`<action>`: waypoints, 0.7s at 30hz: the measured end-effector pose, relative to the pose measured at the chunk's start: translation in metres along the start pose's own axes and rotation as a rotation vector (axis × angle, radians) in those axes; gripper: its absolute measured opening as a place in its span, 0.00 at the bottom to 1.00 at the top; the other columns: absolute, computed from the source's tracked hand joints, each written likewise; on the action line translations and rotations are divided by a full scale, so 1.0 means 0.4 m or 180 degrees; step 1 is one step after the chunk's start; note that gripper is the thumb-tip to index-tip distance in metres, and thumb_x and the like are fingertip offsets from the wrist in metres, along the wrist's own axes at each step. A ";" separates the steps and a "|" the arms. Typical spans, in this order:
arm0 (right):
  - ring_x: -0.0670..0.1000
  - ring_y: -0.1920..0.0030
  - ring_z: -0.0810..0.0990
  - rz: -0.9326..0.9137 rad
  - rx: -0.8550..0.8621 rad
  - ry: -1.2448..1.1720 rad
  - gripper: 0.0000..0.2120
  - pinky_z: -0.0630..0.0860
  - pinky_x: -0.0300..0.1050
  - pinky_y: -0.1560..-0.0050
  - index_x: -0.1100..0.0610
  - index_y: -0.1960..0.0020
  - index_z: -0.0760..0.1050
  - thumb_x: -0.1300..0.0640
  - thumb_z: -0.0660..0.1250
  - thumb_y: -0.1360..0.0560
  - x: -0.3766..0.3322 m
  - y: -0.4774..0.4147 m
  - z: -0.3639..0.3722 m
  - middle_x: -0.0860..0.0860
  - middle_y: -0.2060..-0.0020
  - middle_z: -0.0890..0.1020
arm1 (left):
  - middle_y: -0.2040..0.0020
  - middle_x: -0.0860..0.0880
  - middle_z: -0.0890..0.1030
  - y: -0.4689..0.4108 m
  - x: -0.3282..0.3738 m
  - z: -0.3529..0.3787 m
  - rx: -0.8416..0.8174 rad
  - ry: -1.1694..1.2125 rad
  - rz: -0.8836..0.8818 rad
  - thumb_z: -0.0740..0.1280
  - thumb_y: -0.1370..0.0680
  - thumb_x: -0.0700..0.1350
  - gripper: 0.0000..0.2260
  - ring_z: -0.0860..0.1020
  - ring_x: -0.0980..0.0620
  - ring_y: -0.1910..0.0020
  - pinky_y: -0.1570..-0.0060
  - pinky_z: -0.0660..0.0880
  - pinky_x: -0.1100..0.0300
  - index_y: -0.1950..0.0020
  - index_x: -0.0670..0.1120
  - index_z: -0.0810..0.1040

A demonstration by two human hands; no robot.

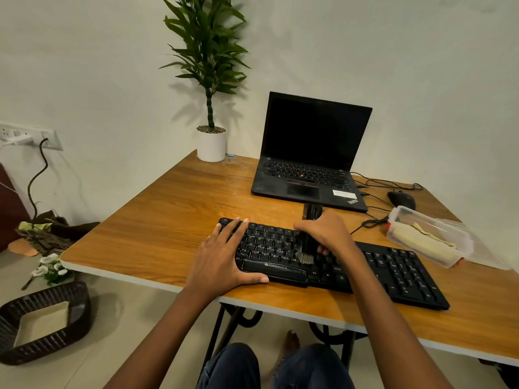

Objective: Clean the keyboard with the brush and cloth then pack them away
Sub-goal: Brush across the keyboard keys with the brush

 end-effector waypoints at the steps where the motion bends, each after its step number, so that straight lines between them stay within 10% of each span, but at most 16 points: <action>1: 0.49 0.75 0.75 -0.0094 0.0155 -0.0004 0.12 0.74 0.41 0.74 0.58 0.63 0.70 0.51 0.69 0.31 -0.012 -0.007 -0.024 0.52 0.71 0.77 | 0.22 0.54 0.49 -0.001 0.001 -0.001 0.0007 0.0012 0.0006 0.42 0.49 0.84 0.60 0.50 0.46 0.24 0.29 0.58 0.47 0.23 0.55 0.44; 21: 0.48 0.78 0.73 0.0189 -0.0214 -0.0445 0.09 0.68 0.36 0.81 0.59 0.60 0.72 0.55 0.70 0.30 0.051 0.051 -0.018 0.53 0.70 0.79 | 0.22 0.54 0.49 0.001 0.003 0.000 -0.0025 0.0147 -0.0016 0.44 0.50 0.85 0.61 0.51 0.45 0.24 0.29 0.58 0.46 0.23 0.55 0.40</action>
Point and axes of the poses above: each hand's wrist, its own y-axis away from the middle knuckle, its own z-axis out of the palm, x = y × z, the point moved 10 cm from there along -y, towards the middle knuckle
